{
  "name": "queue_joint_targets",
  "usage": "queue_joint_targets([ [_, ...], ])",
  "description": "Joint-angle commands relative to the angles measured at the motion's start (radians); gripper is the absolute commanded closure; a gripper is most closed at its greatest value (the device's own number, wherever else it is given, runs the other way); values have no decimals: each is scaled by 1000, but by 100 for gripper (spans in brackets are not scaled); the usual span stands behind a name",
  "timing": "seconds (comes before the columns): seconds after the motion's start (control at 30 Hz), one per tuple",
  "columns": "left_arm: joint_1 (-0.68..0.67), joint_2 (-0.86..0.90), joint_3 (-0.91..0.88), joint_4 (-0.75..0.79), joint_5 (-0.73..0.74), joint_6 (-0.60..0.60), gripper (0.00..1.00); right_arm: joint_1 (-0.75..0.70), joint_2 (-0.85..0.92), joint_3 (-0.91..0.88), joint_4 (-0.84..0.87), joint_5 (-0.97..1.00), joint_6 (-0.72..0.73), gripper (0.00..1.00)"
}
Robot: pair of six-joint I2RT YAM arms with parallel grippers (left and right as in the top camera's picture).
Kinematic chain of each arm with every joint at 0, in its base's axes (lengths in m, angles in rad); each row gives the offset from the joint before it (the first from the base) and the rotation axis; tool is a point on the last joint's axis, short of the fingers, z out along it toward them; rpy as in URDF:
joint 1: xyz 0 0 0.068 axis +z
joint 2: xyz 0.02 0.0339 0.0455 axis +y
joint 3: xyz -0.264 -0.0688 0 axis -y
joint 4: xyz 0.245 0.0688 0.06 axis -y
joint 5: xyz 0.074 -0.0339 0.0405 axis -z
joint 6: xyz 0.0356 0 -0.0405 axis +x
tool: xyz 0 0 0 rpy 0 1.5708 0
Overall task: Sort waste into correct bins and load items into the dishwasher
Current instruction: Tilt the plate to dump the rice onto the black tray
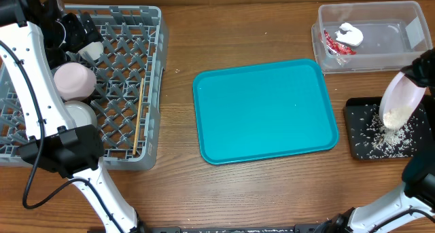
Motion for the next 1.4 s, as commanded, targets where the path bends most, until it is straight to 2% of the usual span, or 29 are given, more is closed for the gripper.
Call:
queue_joint_targets([
  [0.0,3,-32,1,-2,-3,-11,0,-26,-26,24,-2,-52,-39,96],
  [0.23,2,-32,1,-2,-3,-11,0,-89,-26,24,-3,-269,-82,96],
  [0.37,2,-32,1,-2,-3,-11,0,-132,-26,24,-31,-266,2,96],
  [0.6,2,-32,1,-2,-3,-11,0,-214,-26,24,-63,-282,-21,96],
  [0.7,2,-32,1,-2,-3,-11,0,-230,-26,24,-67,-292,-93,96],
  [1.07,2,-32,1,-2,-3,-10,0,-237,-26,24,-70,-268,-156,96],
  [1.17,2,-32,1,-2,-3,-10,0,-236,-25,24,-80,-284,-245,96],
  [1.23,2,-32,1,-2,-3,-11,0,-238,-25,24,-86,-283,-232,96],
  [1.3,2,-32,1,-2,-3,-11,0,-241,-25,24,-84,-321,-229,96],
  [1.37,2,-32,1,-2,-3,-10,0,-240,-25,24,-89,-419,-325,96],
])
